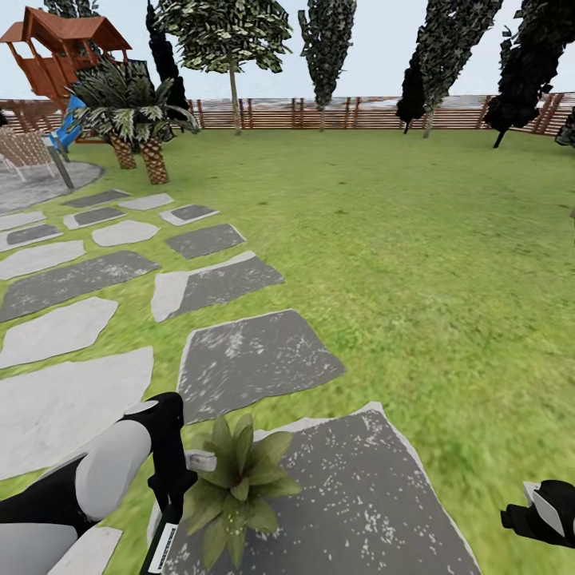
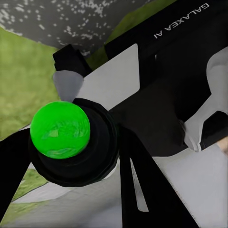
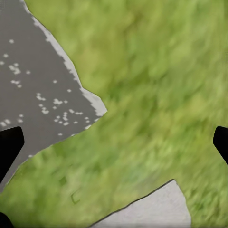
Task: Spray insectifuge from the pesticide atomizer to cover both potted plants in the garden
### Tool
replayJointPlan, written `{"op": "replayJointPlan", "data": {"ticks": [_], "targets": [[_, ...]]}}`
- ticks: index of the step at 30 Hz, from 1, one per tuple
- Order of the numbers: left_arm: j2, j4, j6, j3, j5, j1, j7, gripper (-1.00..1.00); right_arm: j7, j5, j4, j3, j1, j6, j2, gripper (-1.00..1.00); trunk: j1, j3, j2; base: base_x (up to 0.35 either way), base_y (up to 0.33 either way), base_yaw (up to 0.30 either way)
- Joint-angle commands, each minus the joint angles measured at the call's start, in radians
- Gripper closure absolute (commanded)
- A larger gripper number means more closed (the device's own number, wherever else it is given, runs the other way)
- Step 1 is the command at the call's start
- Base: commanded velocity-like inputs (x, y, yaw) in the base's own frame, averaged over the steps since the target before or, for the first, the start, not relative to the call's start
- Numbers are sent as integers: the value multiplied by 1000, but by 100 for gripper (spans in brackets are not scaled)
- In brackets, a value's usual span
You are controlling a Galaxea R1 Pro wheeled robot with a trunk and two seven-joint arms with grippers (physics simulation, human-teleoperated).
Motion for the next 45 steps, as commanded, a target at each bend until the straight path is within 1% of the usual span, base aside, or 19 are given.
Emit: {"op": "replayJointPlan", "data": {"ticks": [1,7,13,22,26,30,45], "targets": [[0,-1,11,6,-10,0,-8,100,2,-10,2,5,-1,1,0,-100,0,-1,0,0,0,-13],[0,-1,10,6,-10,0,-8,100,2,-9,2,6,-1,1,1,-100,0,-1,0,-143,-67,-2],[0,-1,9,6,-10,0,-8,100,2,-10,2,6,-1,1,1,-100,0,-1,0,-17,7,0],[0,-1,10,6,-10,0,-8,100,2,-10,2,6,-1,1,1,-100,0,-1,0,0,239,-5],[0,0,9,6,-10,0,-8,100,2,-10,2,6,-1,1,1,-100,0,-1,0,0,208,-221],[0,0,9,6,-10,0,-8,100,3,-10,2,5,-1,1,1,-100,0,-1,0,0,47,-115],[0,-3,8,5,-10,0,-8,100,3,-10,2,5,-1,1,1,-100,0,-24,0,0,1,-3]]}}
